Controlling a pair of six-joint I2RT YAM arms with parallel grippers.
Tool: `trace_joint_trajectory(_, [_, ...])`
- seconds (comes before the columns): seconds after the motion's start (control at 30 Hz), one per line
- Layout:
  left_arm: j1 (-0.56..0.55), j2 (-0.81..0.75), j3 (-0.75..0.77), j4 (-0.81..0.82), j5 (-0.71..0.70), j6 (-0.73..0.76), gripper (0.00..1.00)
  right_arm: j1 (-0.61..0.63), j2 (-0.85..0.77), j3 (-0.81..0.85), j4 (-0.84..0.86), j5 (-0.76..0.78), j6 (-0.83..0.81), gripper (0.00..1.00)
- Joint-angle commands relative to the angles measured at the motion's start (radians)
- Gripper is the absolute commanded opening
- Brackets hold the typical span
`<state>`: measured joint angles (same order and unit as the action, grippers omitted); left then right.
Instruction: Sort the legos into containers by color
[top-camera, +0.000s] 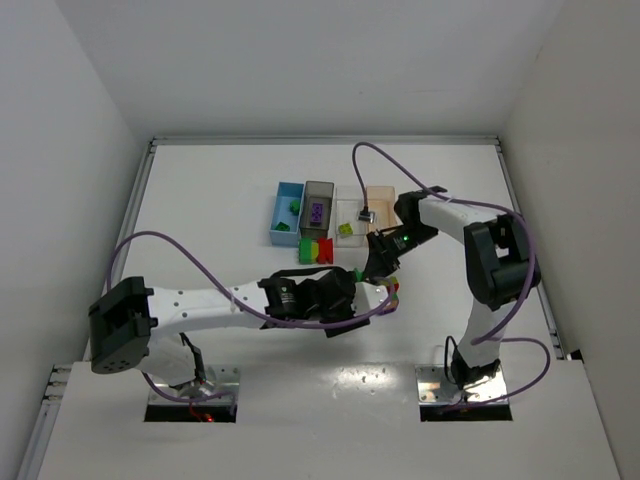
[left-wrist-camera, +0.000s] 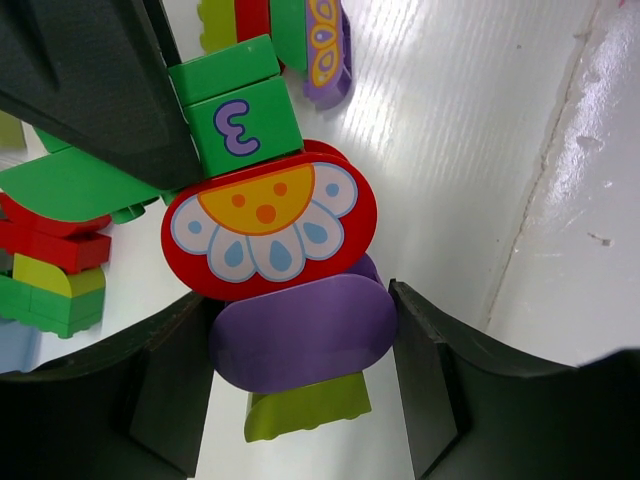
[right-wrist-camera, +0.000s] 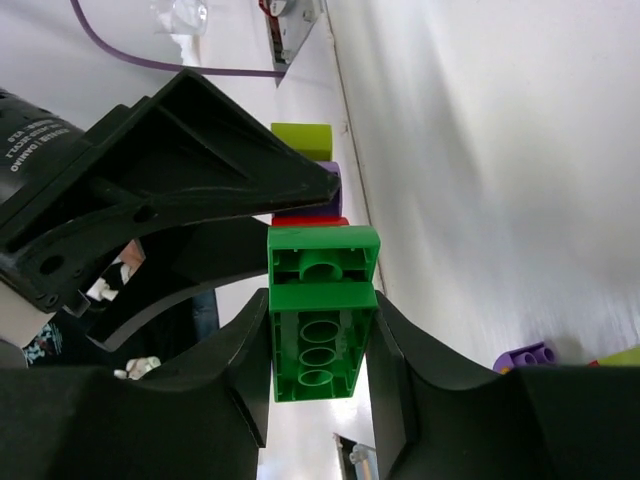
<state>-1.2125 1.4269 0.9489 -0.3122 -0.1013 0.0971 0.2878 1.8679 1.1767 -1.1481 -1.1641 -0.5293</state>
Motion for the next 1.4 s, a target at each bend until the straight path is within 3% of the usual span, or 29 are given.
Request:
trace_joint_trajectory(0.0, [0.002,-0.025,-0.013,0.038,-0.037,-0.010,0.10,-0.028,-0.006,0.046,-0.090,-0.060,-0.144,0.00])
trace_joint_trajectory(0.37, [0.033,-0.103,-0.107,0.038,-0.046,-0.019,0.08,-0.108,-0.041,0.044,-0.081,-0.023,-0.132,0.00])
trace_joint_trajectory(0.6, [0.065,-0.112,-0.096,0.038,-0.096,-0.028,0.05,-0.006,-0.079,-0.057,0.155,0.115,0.078,0.04])
trace_joint_trajectory(0.77, [0.085,-0.112,-0.076,0.038,-0.124,-0.028,0.05,0.068,-0.079,-0.087,0.325,0.225,0.242,0.24])
trace_joint_trajectory(0.8, [0.085,-0.112,-0.076,0.038,-0.124,-0.028,0.05,0.068,-0.088,-0.098,0.355,0.260,0.271,0.36])
trace_joint_trajectory(0.97, [0.085,-0.121,-0.076,0.028,-0.124,-0.028,0.05,0.090,-0.116,-0.138,0.505,0.323,0.399,0.63])
trace_joint_trajectory(1.17, [0.085,-0.121,-0.076,0.028,-0.115,-0.037,0.05,0.080,-0.116,-0.094,0.440,0.149,0.385,0.71])
trace_joint_trajectory(1.37, [0.085,-0.121,-0.076,0.028,-0.106,-0.037,0.05,0.109,-0.015,0.034,0.136,-0.060,0.117,0.74])
